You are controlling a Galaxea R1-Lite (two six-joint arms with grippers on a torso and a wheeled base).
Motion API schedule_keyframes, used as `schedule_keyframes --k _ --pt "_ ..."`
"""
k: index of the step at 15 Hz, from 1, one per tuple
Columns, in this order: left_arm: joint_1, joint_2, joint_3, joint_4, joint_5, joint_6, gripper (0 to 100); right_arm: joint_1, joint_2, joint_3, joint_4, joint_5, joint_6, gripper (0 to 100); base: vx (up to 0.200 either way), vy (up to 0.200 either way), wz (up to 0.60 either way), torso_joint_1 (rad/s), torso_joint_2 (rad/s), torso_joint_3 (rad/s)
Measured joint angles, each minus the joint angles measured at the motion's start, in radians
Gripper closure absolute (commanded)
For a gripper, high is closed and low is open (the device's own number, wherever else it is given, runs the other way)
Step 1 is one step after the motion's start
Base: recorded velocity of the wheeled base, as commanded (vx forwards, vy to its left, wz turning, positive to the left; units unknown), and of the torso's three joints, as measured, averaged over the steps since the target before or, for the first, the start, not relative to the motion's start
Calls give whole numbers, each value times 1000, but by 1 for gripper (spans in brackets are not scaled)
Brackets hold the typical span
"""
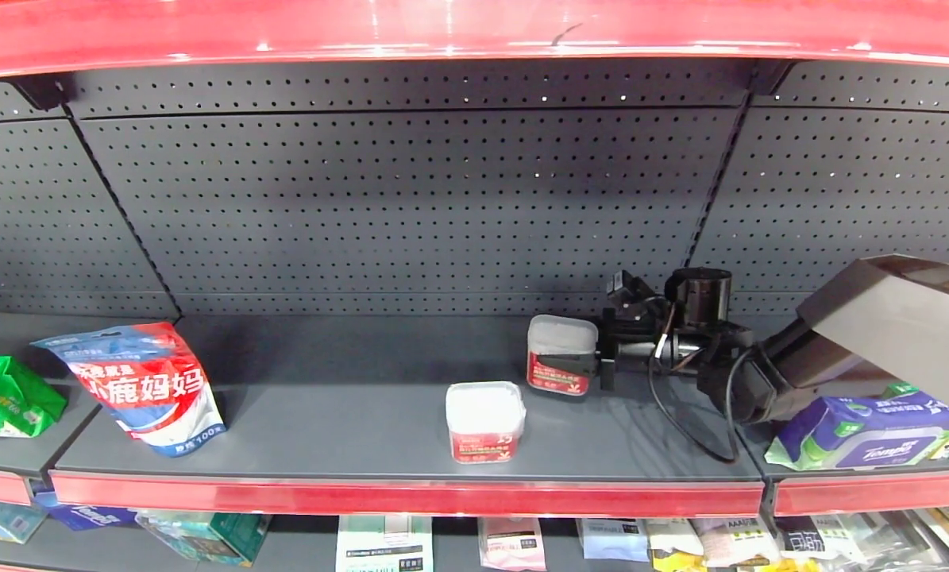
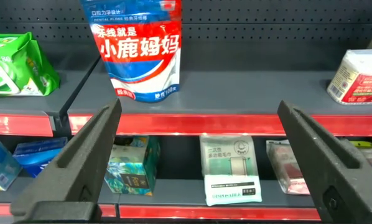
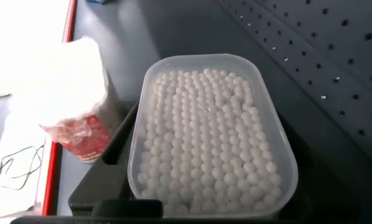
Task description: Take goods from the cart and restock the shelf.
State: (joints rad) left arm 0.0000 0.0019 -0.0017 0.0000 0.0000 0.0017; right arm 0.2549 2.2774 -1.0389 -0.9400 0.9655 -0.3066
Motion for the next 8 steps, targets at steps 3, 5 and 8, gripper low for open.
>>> schedule_keyframes --k 3,5,8 --pt "0 0 0 0 0 0 0 0 30 -27 2 63 -51 100 0 0 0 0 0 0" --pt "0 0 0 0 0 0 0 -2 46 -37 3 64 -54 100 0 0 0 0 0 0" --pt "0 0 0 0 0 0 0 1 64 -53 3 63 -56 100 0 0 0 0 0 0"
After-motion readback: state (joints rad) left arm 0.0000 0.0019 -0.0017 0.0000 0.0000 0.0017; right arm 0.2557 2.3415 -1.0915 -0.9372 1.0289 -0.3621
